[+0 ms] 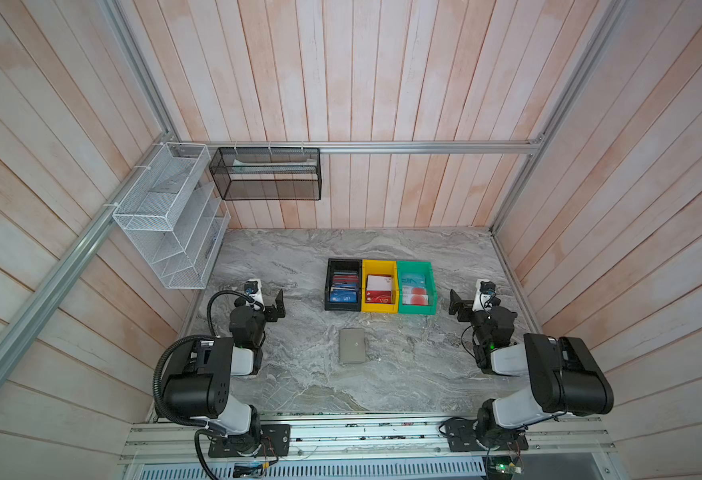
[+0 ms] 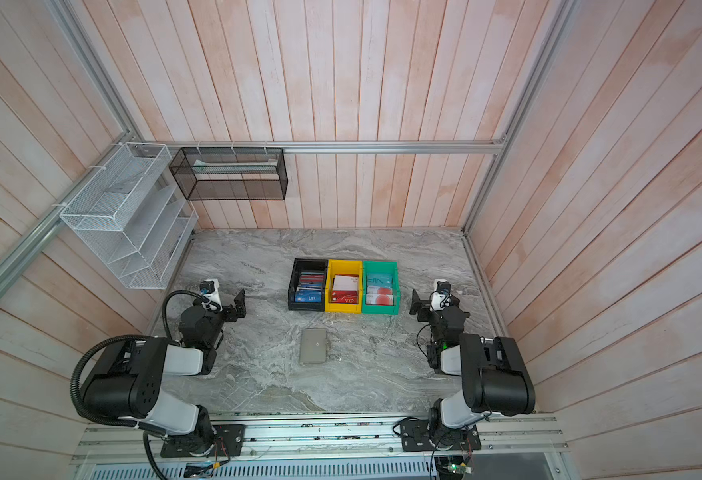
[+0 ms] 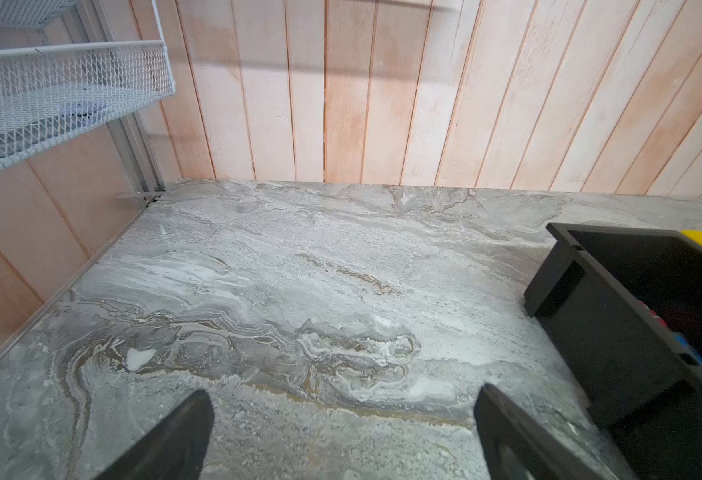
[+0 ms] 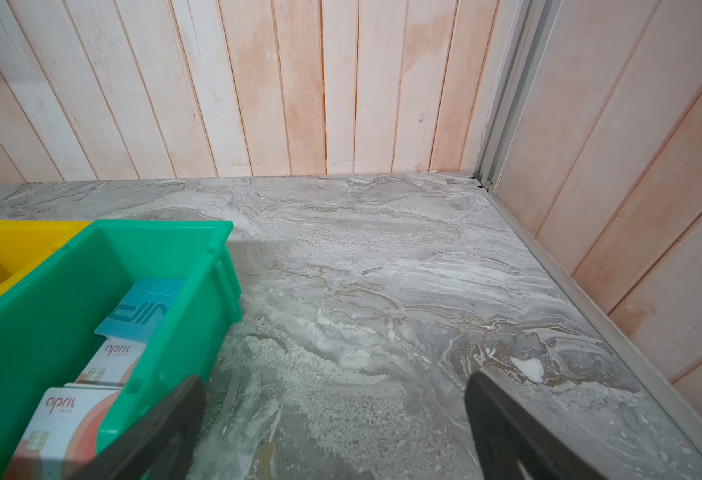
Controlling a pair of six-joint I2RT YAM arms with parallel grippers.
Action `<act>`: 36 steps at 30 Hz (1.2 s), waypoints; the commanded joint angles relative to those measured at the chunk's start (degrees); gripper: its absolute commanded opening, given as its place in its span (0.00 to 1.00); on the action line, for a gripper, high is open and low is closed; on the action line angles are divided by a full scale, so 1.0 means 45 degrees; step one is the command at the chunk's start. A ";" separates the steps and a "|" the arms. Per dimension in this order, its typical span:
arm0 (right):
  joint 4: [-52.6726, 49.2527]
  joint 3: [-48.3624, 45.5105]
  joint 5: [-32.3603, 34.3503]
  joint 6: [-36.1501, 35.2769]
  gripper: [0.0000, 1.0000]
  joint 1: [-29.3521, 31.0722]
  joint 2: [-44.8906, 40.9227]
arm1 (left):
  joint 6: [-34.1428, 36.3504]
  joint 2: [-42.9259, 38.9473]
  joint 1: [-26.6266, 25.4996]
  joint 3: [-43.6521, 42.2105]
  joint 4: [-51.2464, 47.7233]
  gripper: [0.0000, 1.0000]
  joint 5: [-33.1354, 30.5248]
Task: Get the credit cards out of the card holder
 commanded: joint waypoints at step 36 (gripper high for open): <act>-0.9828 0.3658 -0.0373 -0.1101 0.82 0.5685 -0.5958 | -0.0454 -0.4665 -0.2591 0.3612 -0.8972 1.00 -0.0480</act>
